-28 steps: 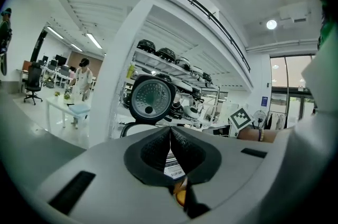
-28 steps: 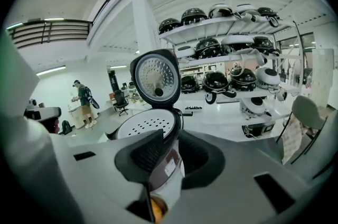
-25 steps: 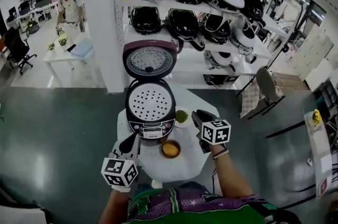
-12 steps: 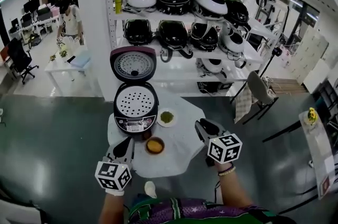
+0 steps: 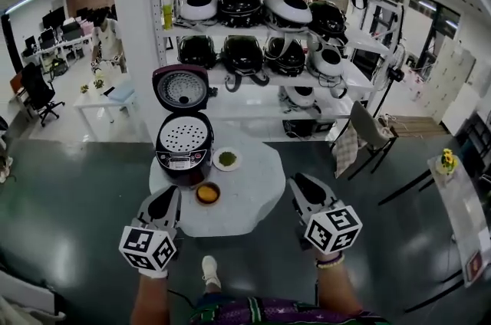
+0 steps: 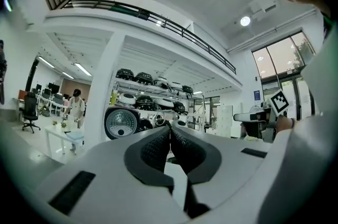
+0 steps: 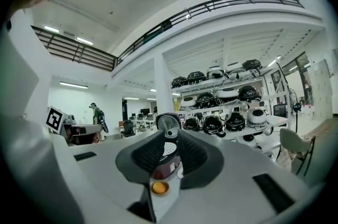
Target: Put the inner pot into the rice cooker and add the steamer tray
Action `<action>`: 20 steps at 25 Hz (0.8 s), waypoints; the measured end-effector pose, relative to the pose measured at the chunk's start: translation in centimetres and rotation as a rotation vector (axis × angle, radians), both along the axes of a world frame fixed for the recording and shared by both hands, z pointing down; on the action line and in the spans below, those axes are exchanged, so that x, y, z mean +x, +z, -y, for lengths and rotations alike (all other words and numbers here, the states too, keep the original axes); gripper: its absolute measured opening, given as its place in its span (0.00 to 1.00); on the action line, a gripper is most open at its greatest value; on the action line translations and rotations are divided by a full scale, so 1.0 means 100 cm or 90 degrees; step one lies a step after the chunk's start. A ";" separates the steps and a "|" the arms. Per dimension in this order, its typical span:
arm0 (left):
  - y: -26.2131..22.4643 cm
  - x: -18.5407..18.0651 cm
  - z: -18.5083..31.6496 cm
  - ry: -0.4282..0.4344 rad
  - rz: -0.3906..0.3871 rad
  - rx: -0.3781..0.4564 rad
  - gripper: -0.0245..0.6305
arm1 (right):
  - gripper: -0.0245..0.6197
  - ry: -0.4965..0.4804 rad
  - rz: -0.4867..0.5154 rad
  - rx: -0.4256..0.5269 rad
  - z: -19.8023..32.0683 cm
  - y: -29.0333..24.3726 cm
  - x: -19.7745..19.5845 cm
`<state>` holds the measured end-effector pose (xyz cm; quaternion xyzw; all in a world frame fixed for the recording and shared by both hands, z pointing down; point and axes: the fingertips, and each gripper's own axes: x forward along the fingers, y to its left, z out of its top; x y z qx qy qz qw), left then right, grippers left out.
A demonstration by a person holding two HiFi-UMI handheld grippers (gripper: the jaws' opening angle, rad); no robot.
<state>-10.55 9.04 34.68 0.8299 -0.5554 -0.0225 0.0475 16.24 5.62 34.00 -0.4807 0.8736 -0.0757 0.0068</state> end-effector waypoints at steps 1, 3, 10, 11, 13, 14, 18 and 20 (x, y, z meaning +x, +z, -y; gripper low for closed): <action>-0.005 0.004 -0.010 -0.007 -0.003 0.007 0.07 | 0.16 -0.001 0.005 0.007 -0.010 -0.004 0.006; -0.013 0.009 -0.030 -0.026 -0.008 0.020 0.07 | 0.15 -0.008 0.010 0.020 -0.029 -0.010 0.014; -0.035 0.028 -0.087 -0.053 0.010 0.054 0.07 | 0.10 -0.023 0.042 0.063 -0.082 -0.028 0.036; -0.036 0.031 -0.093 -0.055 0.013 0.054 0.07 | 0.09 -0.026 0.046 0.064 -0.087 -0.029 0.038; -0.039 0.035 -0.104 -0.056 0.016 0.056 0.07 | 0.06 -0.031 0.051 0.063 -0.094 -0.027 0.039; -0.040 0.037 -0.108 -0.057 0.019 0.058 0.07 | 0.05 -0.034 0.053 0.059 -0.097 -0.026 0.040; -0.042 0.048 -0.117 -0.057 0.052 0.062 0.07 | 0.05 -0.029 0.048 0.038 -0.105 -0.022 0.045; -0.042 0.055 -0.123 -0.052 0.064 0.061 0.07 | 0.05 -0.026 0.036 0.033 -0.110 -0.020 0.047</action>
